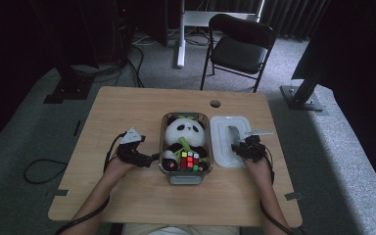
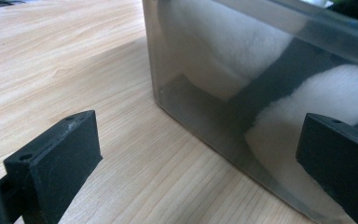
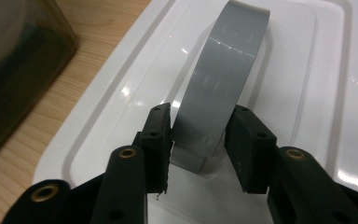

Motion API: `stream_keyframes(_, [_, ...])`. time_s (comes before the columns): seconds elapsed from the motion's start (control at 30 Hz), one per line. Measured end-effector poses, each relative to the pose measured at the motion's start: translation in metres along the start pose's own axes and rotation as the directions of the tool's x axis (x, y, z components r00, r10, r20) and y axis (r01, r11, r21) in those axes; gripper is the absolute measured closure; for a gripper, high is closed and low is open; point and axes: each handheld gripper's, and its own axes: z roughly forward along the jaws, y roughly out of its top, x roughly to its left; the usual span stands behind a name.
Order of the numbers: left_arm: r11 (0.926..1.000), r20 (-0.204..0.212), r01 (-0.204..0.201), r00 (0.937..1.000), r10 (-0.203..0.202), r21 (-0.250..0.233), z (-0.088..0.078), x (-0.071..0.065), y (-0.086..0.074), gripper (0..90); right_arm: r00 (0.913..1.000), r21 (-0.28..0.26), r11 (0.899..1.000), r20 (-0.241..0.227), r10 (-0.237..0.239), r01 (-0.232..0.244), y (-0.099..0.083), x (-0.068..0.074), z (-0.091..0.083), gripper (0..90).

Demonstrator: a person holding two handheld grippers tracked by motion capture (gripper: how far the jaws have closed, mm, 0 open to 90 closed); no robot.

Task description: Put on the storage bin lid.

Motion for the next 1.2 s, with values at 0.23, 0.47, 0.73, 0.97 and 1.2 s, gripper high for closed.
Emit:
stream_keyframes(0.23, [1.0,-0.001,0.0,1.0,0.0,-0.002,0.001,0.001,0.0,0.4,0.9951,-0.059,0.998,0.097,0.018,-0.012,0.005,0.004,-0.001,39.8])
stream_keyframes(0.47, [1.0,-0.013,-0.004,0.9999,0.004,0.0,0.002,0.0,-0.001,0.4,0.9861,-0.048,0.996,0.145,0.08,-0.074,0.009,0.005,0.005,31.1])
stream_keyframes(0.73, [1.0,-0.002,-0.007,1.0,0.007,-0.002,0.006,-0.003,-0.002,0.4,0.9845,-0.043,0.995,0.147,0.096,-0.091,0.009,0.008,0.013,43.2])
stream_keyframes(0.97, [1.0,-0.006,-0.005,1.0,0.005,-0.007,0.007,-0.003,-0.002,0.4,0.985,-0.026,0.997,0.152,0.082,-0.079,0.012,0.011,0.012,61.3])
stream_keyframes(1.2, [0.9998,-0.006,-0.017,0.9998,0.017,-0.008,0.006,-0.005,-0.001,0.4,0.9822,-0.056,0.992,0.143,0.122,-0.115,0.013,0.008,-0.001,66.4])
